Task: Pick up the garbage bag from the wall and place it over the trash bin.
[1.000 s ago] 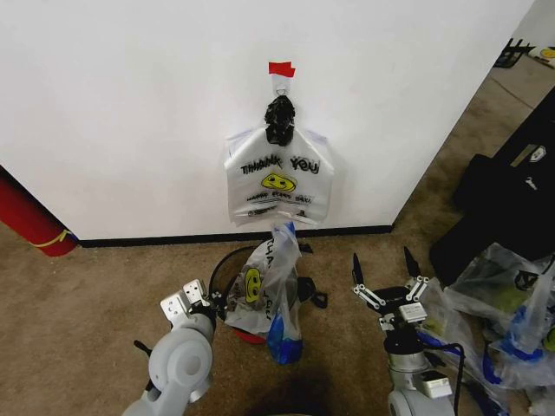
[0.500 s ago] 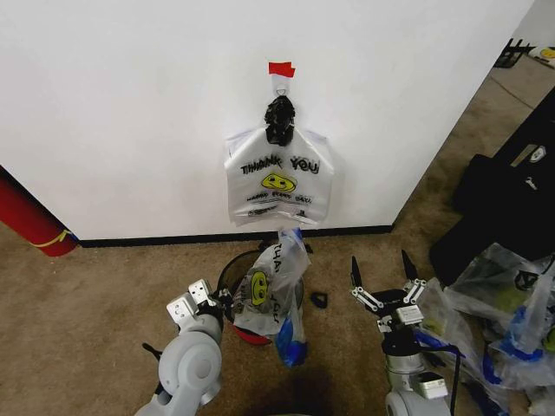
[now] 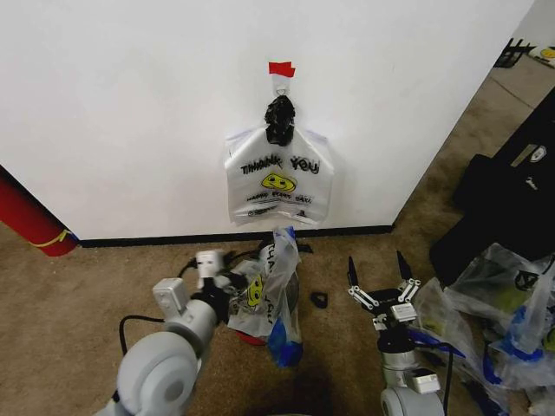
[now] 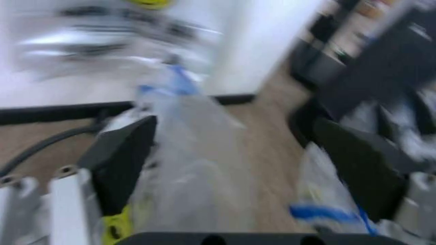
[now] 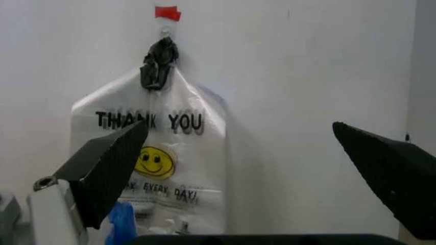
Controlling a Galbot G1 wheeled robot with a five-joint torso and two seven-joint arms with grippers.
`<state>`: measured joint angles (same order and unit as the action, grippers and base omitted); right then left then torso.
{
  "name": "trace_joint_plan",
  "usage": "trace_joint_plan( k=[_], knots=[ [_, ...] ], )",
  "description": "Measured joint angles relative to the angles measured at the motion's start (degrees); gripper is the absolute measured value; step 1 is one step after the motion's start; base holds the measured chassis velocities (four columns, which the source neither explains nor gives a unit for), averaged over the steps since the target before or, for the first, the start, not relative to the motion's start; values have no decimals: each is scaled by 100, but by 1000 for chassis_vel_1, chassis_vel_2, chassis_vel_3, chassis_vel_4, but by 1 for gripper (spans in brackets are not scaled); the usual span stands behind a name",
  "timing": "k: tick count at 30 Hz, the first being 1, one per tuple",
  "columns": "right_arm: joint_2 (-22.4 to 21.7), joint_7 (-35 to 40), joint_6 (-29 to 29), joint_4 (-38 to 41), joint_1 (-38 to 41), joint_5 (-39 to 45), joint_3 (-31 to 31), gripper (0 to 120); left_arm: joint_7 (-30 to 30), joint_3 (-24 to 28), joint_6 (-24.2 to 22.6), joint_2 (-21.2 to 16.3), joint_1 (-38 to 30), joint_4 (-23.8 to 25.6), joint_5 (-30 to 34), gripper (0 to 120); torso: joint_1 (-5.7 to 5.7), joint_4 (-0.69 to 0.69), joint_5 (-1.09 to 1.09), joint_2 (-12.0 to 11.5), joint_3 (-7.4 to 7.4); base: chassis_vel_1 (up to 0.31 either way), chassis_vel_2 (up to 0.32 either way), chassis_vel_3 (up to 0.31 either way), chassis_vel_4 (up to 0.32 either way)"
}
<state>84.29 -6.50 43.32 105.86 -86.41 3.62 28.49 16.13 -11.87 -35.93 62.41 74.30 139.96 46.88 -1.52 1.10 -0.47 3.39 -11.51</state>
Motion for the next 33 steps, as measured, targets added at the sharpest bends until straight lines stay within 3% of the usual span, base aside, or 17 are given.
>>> trace_joint_plan(
  k=[5, 8, 13, 18, 33],
  knots=[
    [-10, -14, -15, 50, -41, -27, -2, 100, -619, 419, -26, -584, -351, -142, -438, 100, 0, 1, 1, 0, 0, 0, 0, 0, 0],
    [-6, -17, -15, 54, -73, -52, -2, 100, -632, 759, -71, -914, -659, -390, -623, 99, 0, 0, 2, 0, 0, 0, 0, 0, 0],
    [10, -17, -15, 41, -84, -97, -13, 100, -367, 999, -132, -907, -840, -623, -627, 94, 0, 0, 1, 0, 0, 0, 0, 0, 0],
    [21, -19, -24, 41, -91, -145, -33, 100, 82, 1019, -161, -720, -851, -751, -441, 78, 0, 0, 1, 0, 0, 0, 0, 0, 0],
    [28, -21, -26, -24, -69, -207, -76, 100, 413, 824, -132, -631, -644, -887, -233, 25, 0, 0, 2, 0, 0, 0, 0, 0, 0]
  ],
)
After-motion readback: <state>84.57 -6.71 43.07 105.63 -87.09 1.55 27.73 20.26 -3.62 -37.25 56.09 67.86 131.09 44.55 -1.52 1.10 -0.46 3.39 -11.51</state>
